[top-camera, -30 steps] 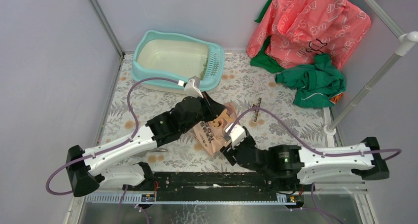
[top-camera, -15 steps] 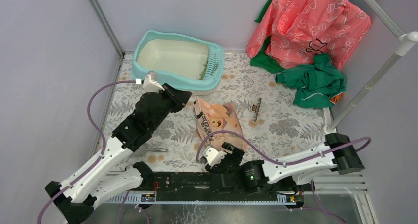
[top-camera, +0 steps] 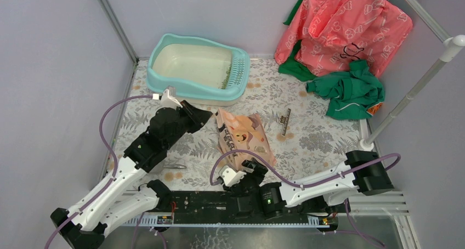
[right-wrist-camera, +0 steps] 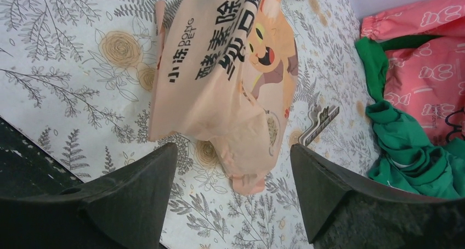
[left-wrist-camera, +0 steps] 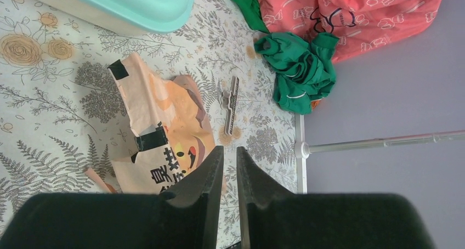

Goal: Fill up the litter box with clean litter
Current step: Open the cat litter bag at the center of the board.

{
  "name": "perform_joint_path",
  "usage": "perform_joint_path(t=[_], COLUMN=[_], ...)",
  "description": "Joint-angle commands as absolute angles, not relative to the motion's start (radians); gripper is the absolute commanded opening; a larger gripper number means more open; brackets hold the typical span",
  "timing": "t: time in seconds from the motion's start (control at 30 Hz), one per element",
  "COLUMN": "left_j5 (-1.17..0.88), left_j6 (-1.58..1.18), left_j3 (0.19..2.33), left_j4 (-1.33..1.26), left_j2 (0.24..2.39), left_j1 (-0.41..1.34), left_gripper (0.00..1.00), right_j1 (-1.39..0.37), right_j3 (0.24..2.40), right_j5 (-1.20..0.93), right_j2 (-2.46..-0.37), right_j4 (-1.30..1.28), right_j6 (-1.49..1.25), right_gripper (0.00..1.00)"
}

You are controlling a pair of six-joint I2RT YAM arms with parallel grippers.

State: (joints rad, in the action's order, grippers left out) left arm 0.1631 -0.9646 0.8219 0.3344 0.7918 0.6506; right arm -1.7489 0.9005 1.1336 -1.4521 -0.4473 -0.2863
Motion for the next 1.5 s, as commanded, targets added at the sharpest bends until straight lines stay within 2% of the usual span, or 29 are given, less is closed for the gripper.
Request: perform_joint_path(t=[0.0,0.5,0.77,0.93,1.2,1.47], left_j5=[0.131,0.128,0.126,0.123,0.108,0.103], left_j6=[-0.942,-0.936,-0.935,-0.939,-0.951,-0.956], left_j3=[0.814,0.817,0.811,0.799,0.774,0.763], left_j4=[0.323,0.354,0.356,0.345,0.321,0.305], left_j2=[0.769,0.728,0.723,0.721,0.722,0.727], left_j1=[0.634,0.618,0.613,0.610,0.609,0.608], left_gripper=[0.22,0.22,0.22,0.22,0.22,0.22], right_j1=[-1.758,-1.663,-1.620,-1.626,-1.646,-1.646], right_j3=[0.890,0.859,0.870,0.848,0.725,0.740], right_j5=[1.186,1.193,1.192,1.159,0.838,0.790], right_j2=[-1.470,-1.496,-1.492,-1.401,-1.064,-1.055], right_j4=[-0.325,-0.166,-0.123,-0.160,-0.153,-0.272], right_j6=[-0.242,-0.175,-0.100,-0.130,-0.168,-0.246], right_gripper=[0.83,0.85,0.81,0.78,0.80,0.80])
